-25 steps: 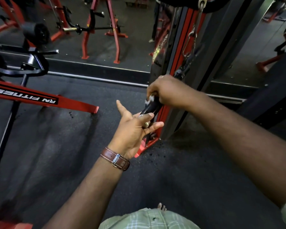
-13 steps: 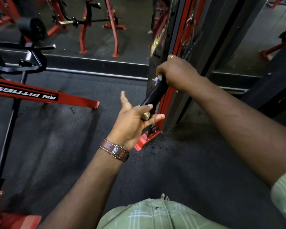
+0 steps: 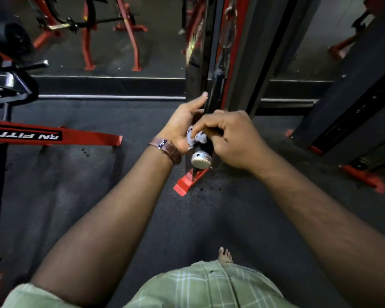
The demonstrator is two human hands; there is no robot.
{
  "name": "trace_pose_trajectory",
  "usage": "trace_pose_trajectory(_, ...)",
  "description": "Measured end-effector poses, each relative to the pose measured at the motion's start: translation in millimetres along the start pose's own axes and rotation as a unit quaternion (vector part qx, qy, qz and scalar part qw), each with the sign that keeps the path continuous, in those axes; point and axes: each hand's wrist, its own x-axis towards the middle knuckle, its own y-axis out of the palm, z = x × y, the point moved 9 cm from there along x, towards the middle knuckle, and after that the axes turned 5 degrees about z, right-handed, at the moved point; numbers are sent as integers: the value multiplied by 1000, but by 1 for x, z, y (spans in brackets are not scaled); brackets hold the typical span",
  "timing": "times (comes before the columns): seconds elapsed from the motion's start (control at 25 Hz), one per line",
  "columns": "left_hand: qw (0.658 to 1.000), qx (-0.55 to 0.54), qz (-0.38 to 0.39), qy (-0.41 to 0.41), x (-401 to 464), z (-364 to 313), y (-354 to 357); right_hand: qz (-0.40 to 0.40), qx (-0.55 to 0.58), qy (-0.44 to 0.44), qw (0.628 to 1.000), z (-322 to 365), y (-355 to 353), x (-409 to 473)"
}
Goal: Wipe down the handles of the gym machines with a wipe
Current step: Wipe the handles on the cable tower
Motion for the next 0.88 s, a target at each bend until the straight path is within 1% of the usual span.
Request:
trace_pose_trajectory(0.04, 1000, 18, -7, -8, 7, 1, 1, 12, -27, -16, 999, 2, -2, -3)
trace_pose_trajectory(0.12, 999, 34, 3, -13, 13, 7, 5, -3, -104, -18, 994, -5, -16, 0)
trace_pose_trajectory(0.2, 999, 39, 11, -9, 18, 10, 9, -13, -157, 23, 987, -16, -27, 6)
trace_pose_trajectory(0.24, 999, 44, 24, -4, 20, 10, 14, -1, -151, 38, 988, -18, -27, 6)
trace_pose_trajectory(0.32, 997, 67, 40, 6, 25, 8, 22, 58, -113, 32, 991, -11, -19, -3)
trace_pose_trajectory(0.4, 996, 90, 14, 5, 30, 9, 24, 136, -93, 24, 986, 1, -13, -21)
trace_pose_trajectory(0.44, 995, 97, -1, 6, 33, 9, 23, 156, -92, 25, 983, 3, -15, -27)
trace_pose_trajectory(0.48, 995, 99, -11, 9, 34, 7, 25, 149, -102, 29, 983, 1, -21, -29)
trace_pose_trajectory(0.6, 996, 89, -2, 9, 32, 4, 37, 27, -148, 50, 987, -2, -43, -23)
trace_pose_trajectory(0.64, 995, 96, -16, 14, 31, 1, 37, 5, -152, 46, 987, 2, -42, -24)
trace_pose_trajectory(0.68, 994, 103, -38, 18, 31, -3, 36, -7, -160, 28, 987, 9, -38, -29)
trace_pose_trajectory(0.76, 990, 124, -60, 20, 28, -7, 35, -45, -198, -42, 978, 25, -29, -54)
trace_pose_trajectory(0.88, 991, 118, -59, 19, 20, -12, 40, -88, -307, -138, 938, 33, -6, -98)
